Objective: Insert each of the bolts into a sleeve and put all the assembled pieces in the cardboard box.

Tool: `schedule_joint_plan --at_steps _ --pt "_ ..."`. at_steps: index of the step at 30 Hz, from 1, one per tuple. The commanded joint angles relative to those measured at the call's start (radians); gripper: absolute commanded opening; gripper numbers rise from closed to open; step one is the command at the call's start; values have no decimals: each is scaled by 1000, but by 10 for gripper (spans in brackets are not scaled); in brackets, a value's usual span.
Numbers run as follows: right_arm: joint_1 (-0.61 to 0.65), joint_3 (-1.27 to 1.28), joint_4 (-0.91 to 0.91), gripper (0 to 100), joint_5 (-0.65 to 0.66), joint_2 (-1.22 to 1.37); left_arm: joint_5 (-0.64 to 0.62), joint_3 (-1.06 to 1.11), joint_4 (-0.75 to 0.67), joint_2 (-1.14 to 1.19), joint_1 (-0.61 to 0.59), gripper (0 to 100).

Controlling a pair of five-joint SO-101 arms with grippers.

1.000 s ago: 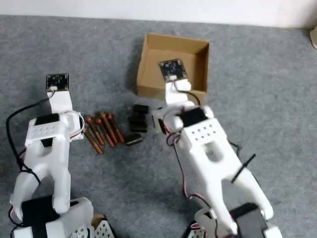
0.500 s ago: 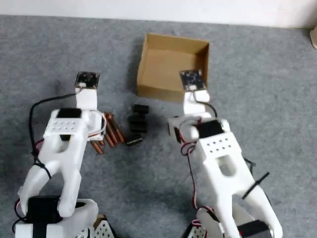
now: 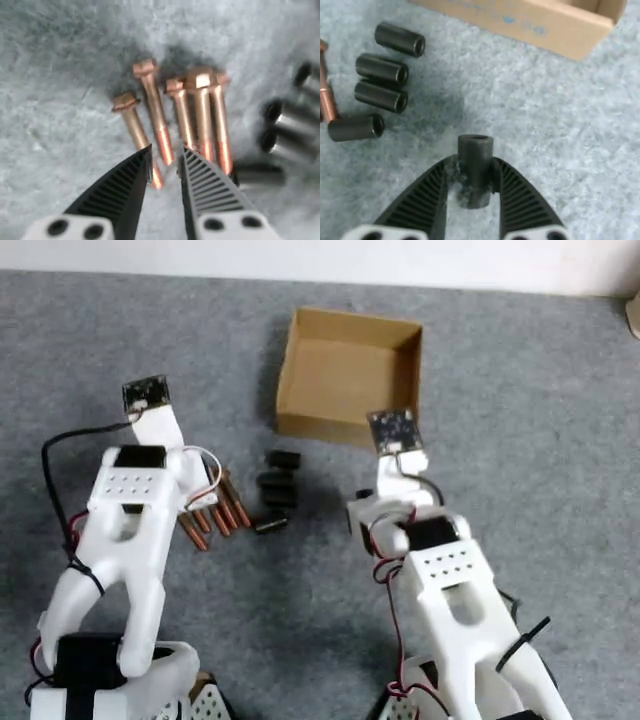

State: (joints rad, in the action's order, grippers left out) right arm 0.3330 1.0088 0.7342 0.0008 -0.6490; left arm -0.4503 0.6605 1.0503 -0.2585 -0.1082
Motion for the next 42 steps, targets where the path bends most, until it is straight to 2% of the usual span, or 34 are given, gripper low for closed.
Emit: schedule_joint_plan --at_steps 1,9,13,17,22,36,42 --pt "-12 7 -59 5 20 -28 -164 50 -169 -4 8 95" --pt "-12 7 -59 5 20 -27 -193 65 -316 4 16 95" --pt "-12 8 -59 5 20 -27 -192 64 -385 88 58 95" --pt "-12 8 -59 5 20 -27 -193 -2 -334 163 119 95" --pt "-12 8 -61 5 20 -25 -193 -54 -255 182 120 95" --pt "-12 70 -157 5 21 -27 -195 -19 -258 193 76 95" --pt "-12 70 -157 5 21 -27 -195 -44 -304 346 76 95"
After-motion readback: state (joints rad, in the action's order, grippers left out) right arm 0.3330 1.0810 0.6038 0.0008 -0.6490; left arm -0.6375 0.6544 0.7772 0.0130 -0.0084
